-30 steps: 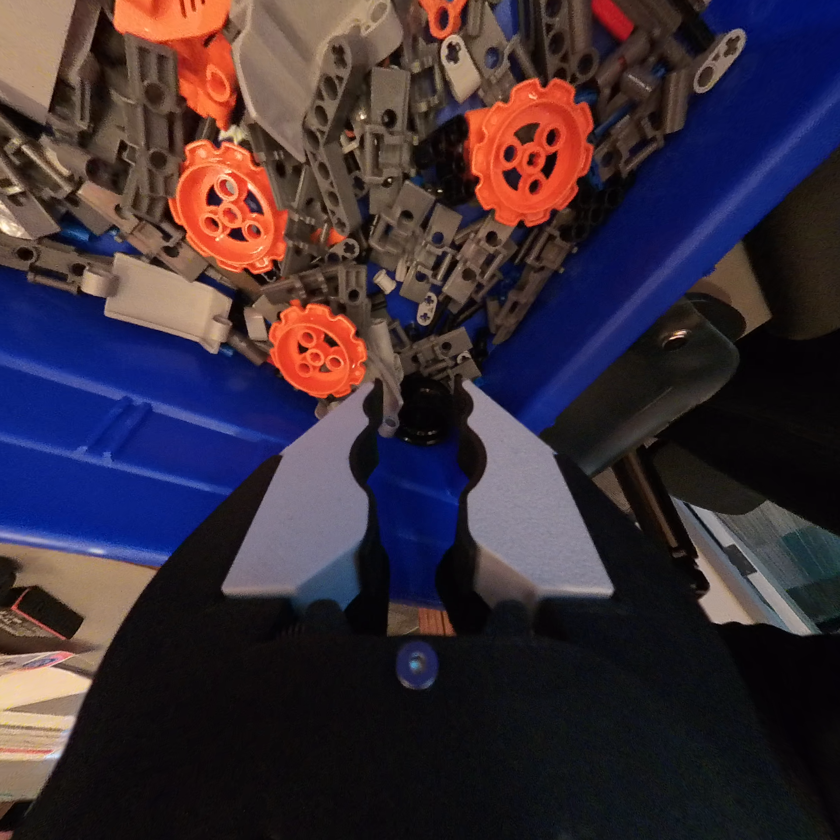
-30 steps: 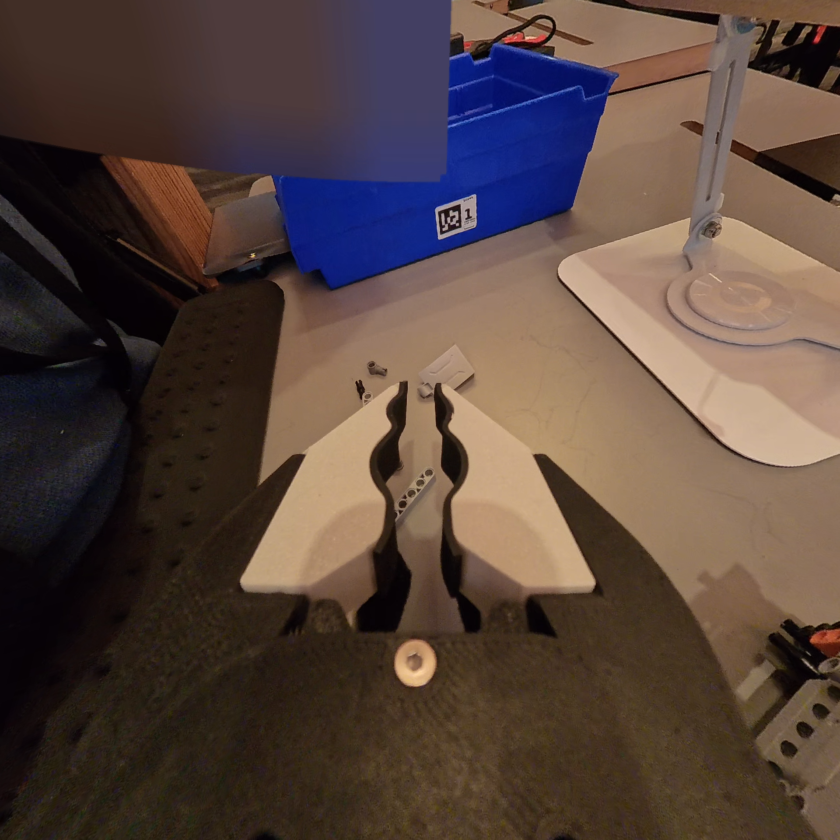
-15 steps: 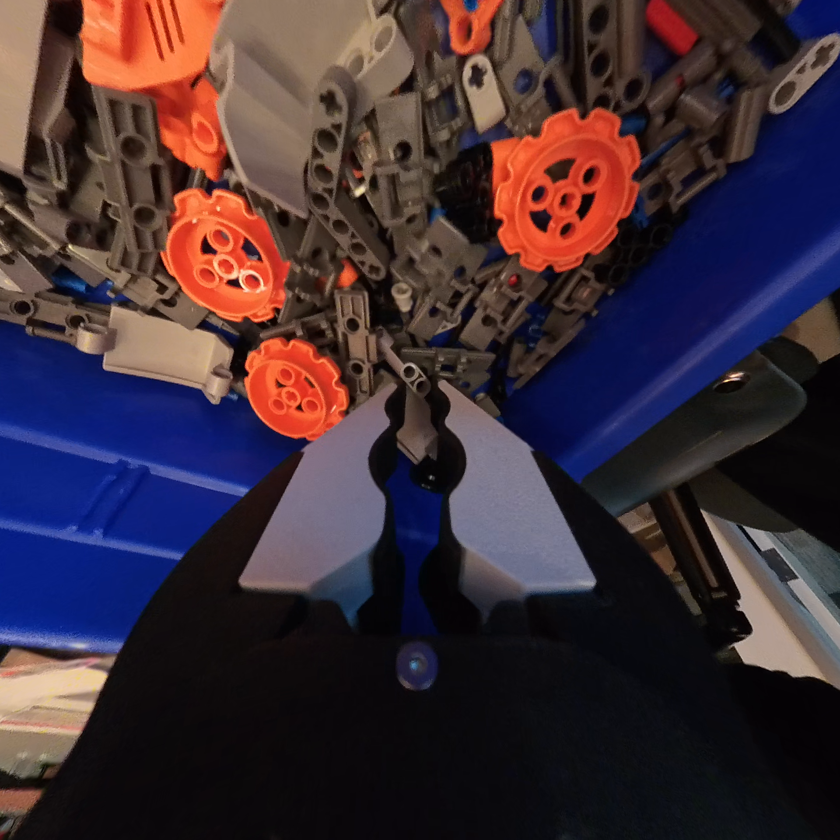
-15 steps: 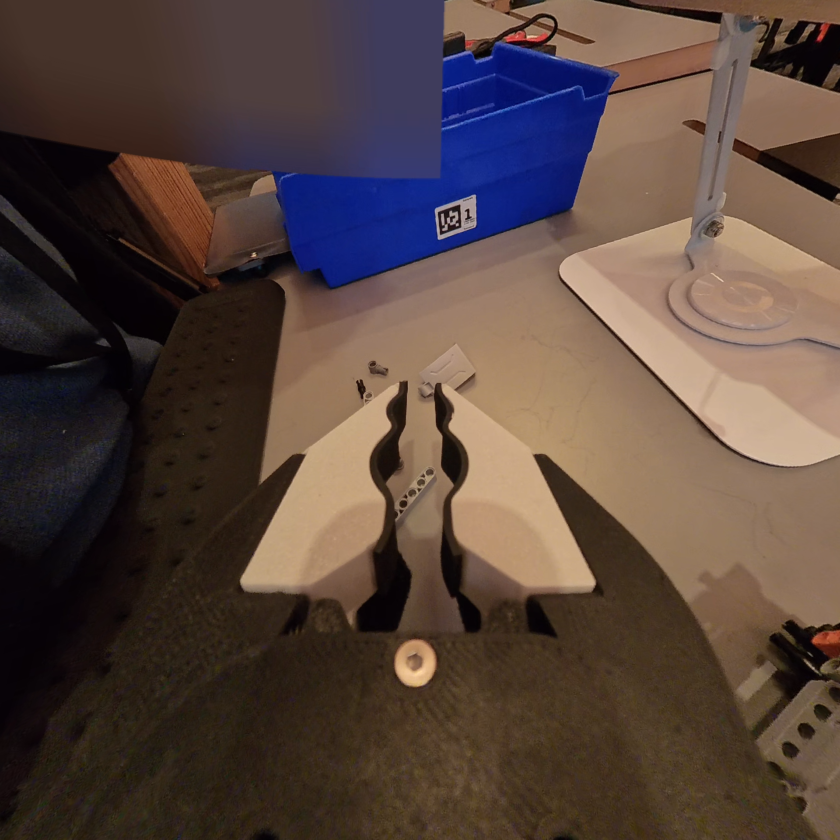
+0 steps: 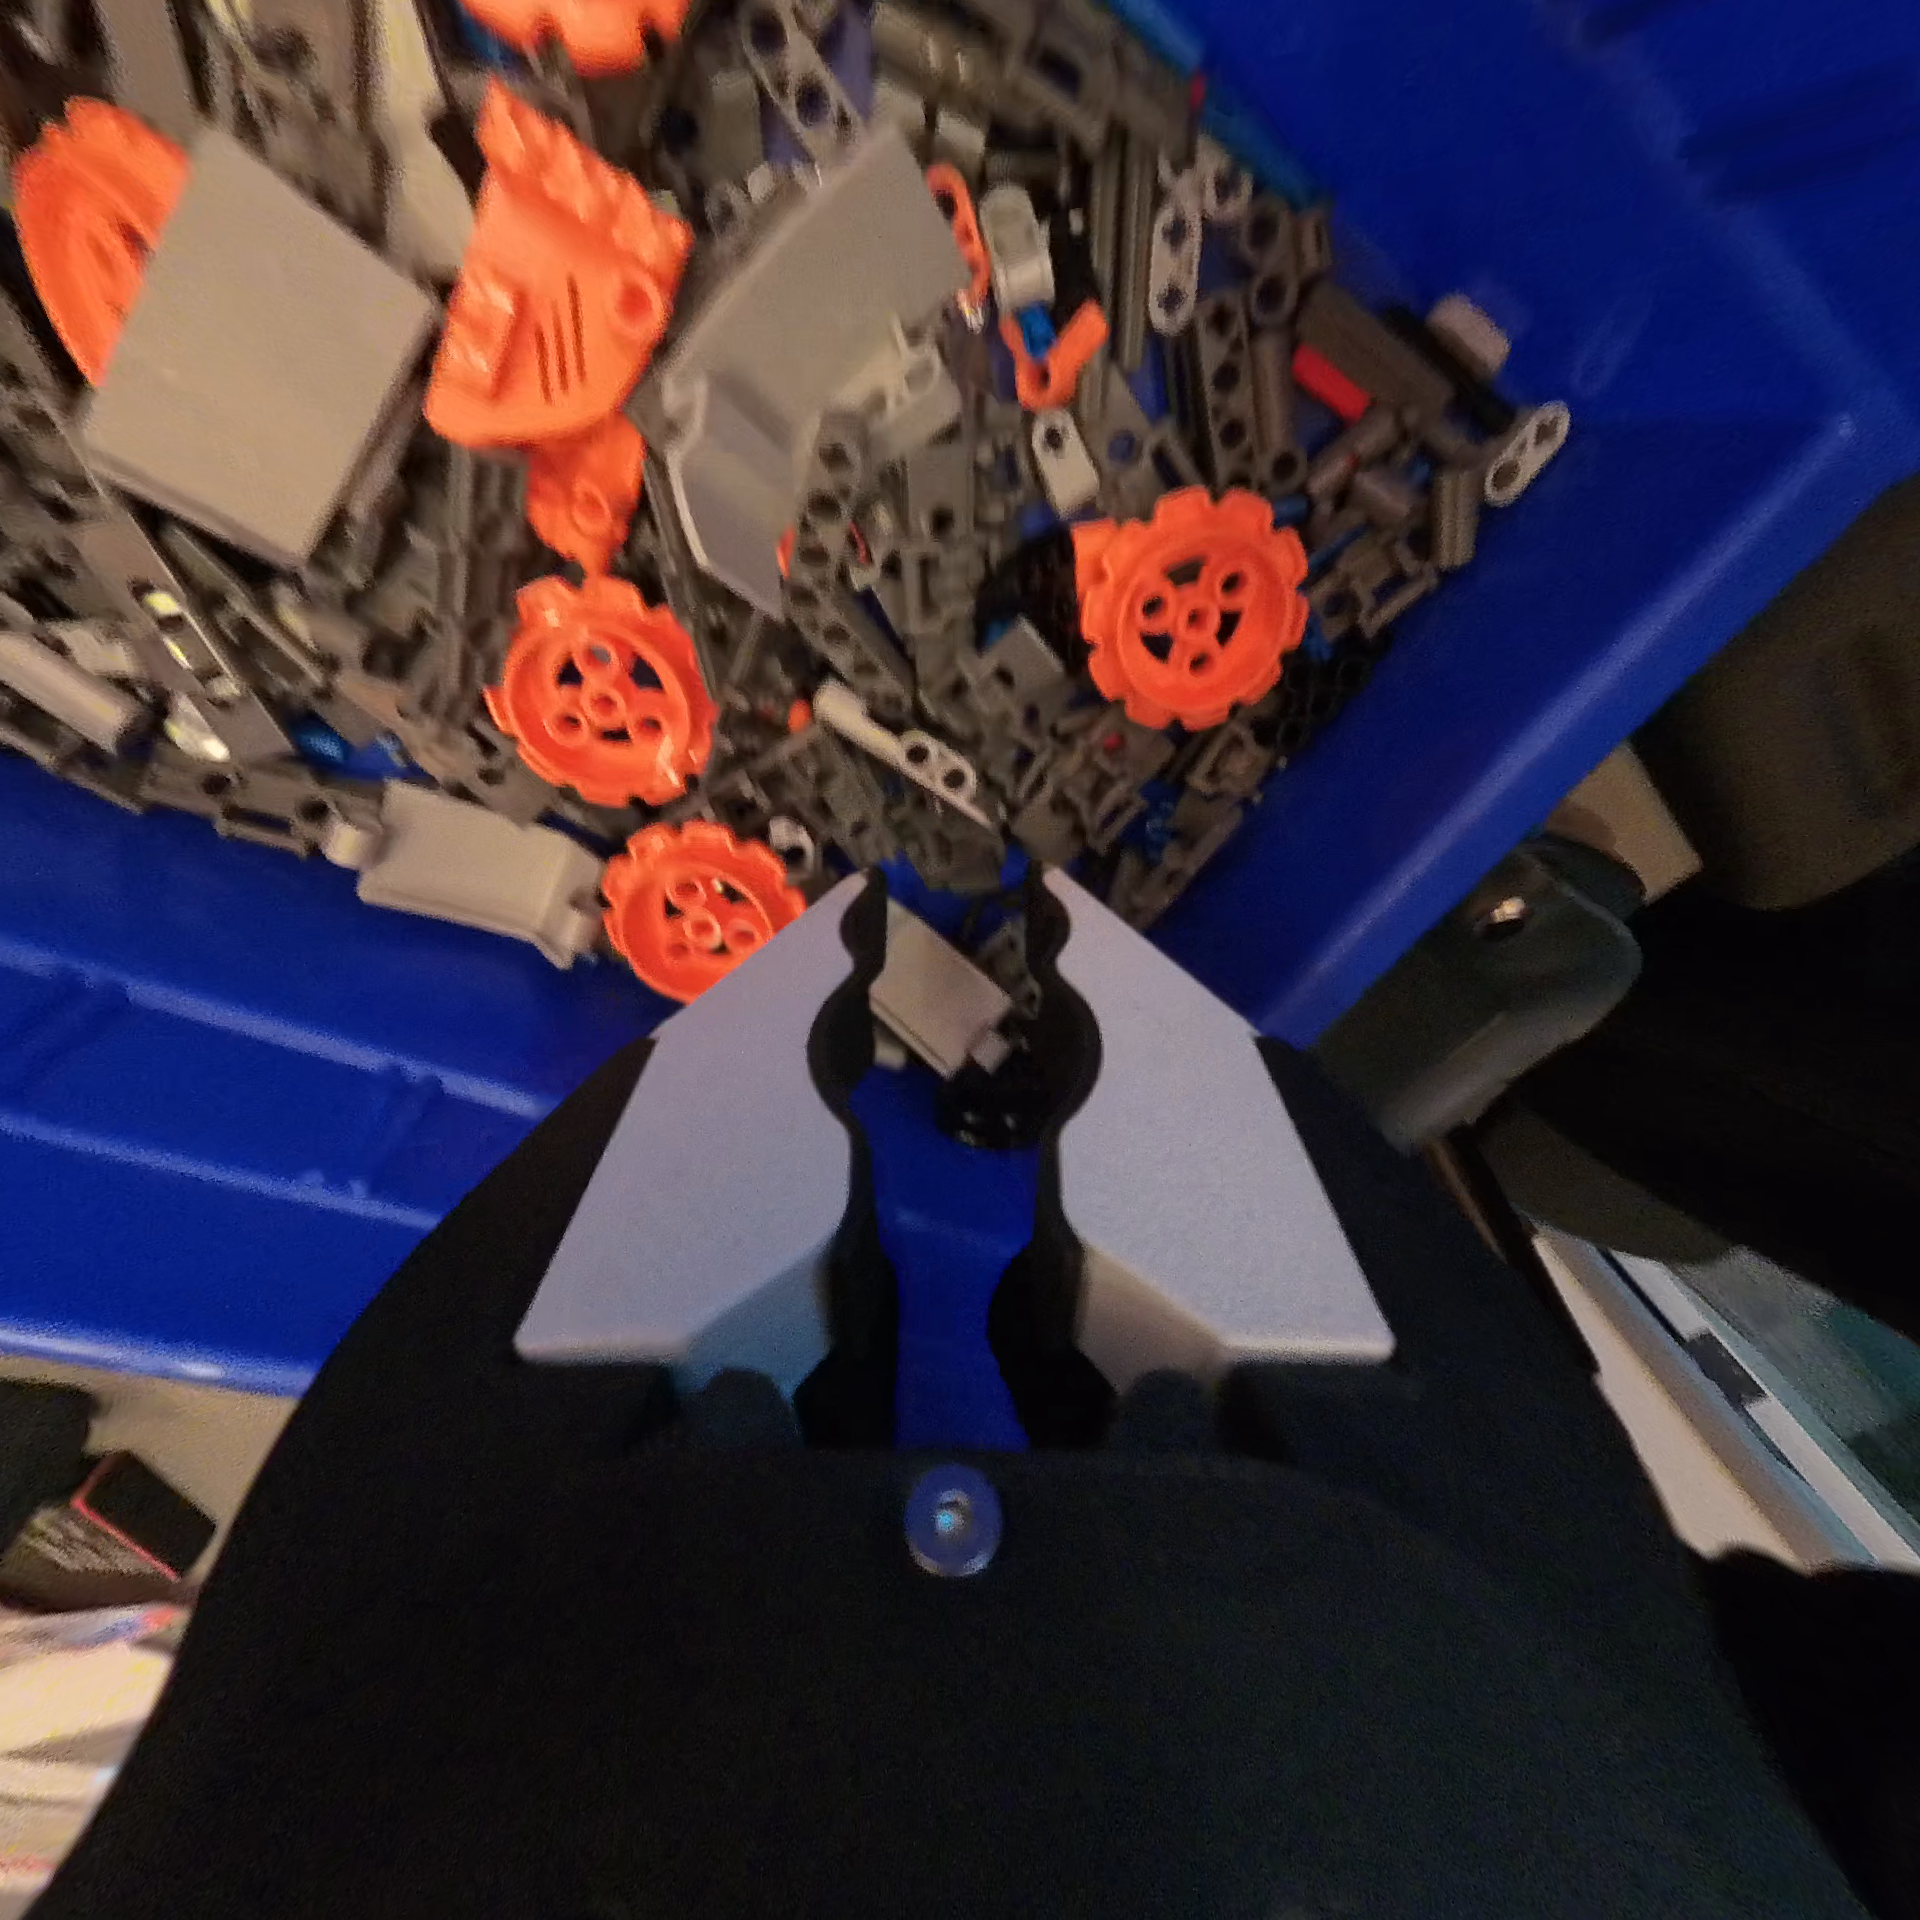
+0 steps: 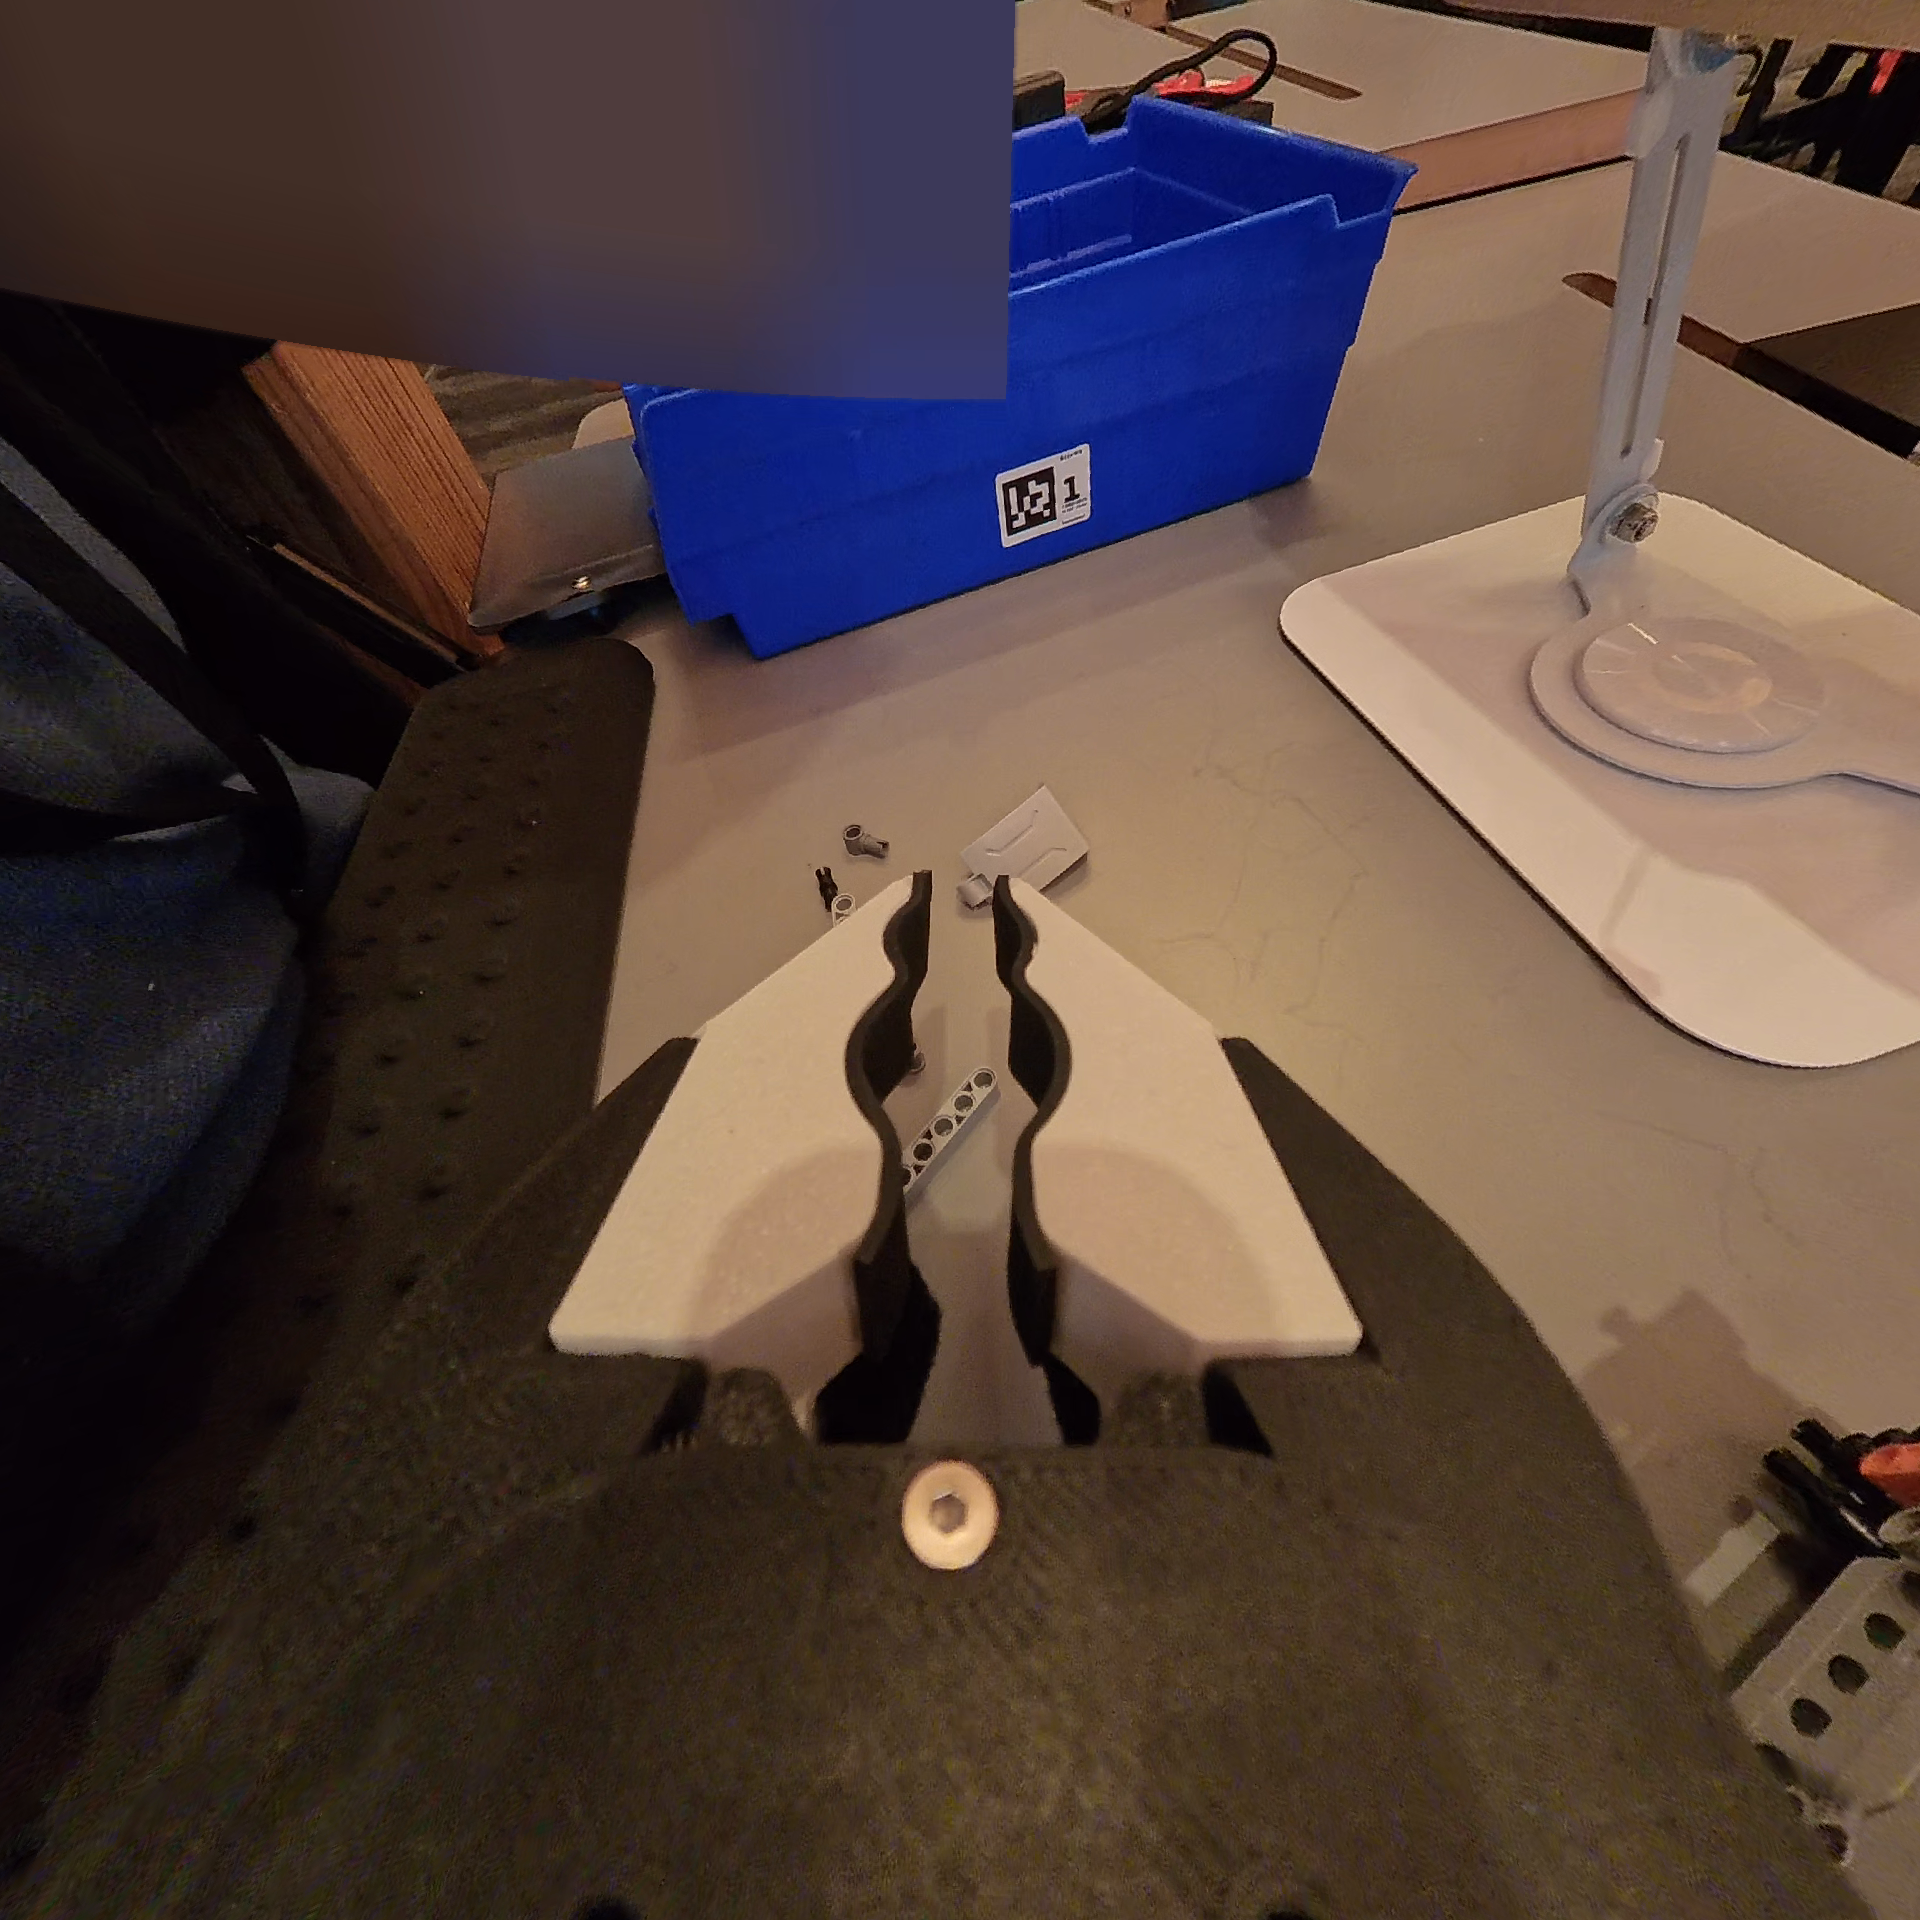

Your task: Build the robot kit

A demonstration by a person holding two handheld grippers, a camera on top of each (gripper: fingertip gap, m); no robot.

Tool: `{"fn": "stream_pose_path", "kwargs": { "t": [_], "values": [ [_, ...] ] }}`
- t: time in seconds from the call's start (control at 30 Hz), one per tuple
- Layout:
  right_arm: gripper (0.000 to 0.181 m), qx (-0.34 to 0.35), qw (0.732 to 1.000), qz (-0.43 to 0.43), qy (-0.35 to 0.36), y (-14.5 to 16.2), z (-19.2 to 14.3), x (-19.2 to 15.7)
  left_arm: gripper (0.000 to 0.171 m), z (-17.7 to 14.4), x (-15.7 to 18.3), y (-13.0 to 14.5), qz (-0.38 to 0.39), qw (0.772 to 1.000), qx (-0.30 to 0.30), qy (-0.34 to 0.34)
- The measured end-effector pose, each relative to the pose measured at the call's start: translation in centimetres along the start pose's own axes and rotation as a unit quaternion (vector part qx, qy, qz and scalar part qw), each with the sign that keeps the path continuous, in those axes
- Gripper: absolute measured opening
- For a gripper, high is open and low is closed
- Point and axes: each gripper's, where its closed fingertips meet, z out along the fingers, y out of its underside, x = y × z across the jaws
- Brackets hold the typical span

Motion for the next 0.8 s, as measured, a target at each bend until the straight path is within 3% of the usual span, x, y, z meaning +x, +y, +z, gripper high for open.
{"fn": "stream_pose_path", "kwargs": {
  "t": [0.13,0.3,0.57,0.63,0.7,0.8],
  "values": [
    [0.009,-0.001,1.0,-0.001,-0.001,0.0,0.1,-0.1,0.029,-0.2,0.9,3.7,0.005,0.997,-0.071,0.009],
    [0.009,-0.003,1.0,-0.002,-0.001,0.1,0.1,-0.1,0.025,0.1,1.9,5.1,0.004,0.994,-0.103,0.027],
    [0.009,-0.001,1.0,-0.002,0.0,0.0,0.0,-0.1,0.023,1.1,0.4,5.3,0.017,0.989,-0.144,-0.032],
    [0.009,-0.002,1.0,-0.002,-0.001,0.0,0.1,-0.1,0.022,1.3,0.4,4.9,0.019,0.99,-0.136,-0.029],
    [0.009,-0.002,1.0,-0.002,-0.001,0.0,0.1,-0.1,0.005,1.6,0.9,4.4,0.025,0.992,-0.124,-0.009],
    [0.009,-0.002,1.0,-0.002,0.0,0.0,0.0,-0.1,0.005,2.1,1.0,3.5,0.028,0.994,-0.109,0.001]
  ]
}}
